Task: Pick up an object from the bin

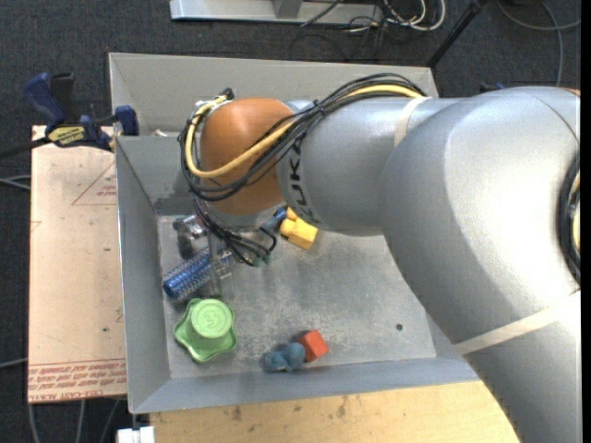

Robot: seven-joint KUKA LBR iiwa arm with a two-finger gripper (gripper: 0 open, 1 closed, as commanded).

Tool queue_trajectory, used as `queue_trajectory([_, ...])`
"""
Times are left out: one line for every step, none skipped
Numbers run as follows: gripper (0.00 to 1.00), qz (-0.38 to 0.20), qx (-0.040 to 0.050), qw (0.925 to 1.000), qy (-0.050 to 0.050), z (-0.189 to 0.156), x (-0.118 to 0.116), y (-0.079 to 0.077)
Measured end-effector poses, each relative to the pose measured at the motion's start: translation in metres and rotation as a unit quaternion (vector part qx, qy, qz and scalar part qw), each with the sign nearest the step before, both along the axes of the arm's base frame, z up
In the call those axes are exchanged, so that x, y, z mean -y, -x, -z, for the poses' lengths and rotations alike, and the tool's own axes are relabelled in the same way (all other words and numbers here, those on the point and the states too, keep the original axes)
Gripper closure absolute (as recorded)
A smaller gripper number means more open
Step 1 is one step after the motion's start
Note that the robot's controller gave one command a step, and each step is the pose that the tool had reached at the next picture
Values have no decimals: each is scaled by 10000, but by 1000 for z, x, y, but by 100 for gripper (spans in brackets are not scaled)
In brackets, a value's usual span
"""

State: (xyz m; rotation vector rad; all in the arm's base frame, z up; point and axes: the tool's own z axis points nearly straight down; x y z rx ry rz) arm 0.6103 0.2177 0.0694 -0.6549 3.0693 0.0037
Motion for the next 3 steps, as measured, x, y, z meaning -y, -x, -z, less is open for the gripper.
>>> queue_trajectory([100, 0, -6, 10000, 2, 1, 0, 0])
queue_trajectory([100, 8, 30, 10000, -6, -86, -1, -2])
queue_trajectory([100, 17, -2, 10000, 2, -92, -2, -2])
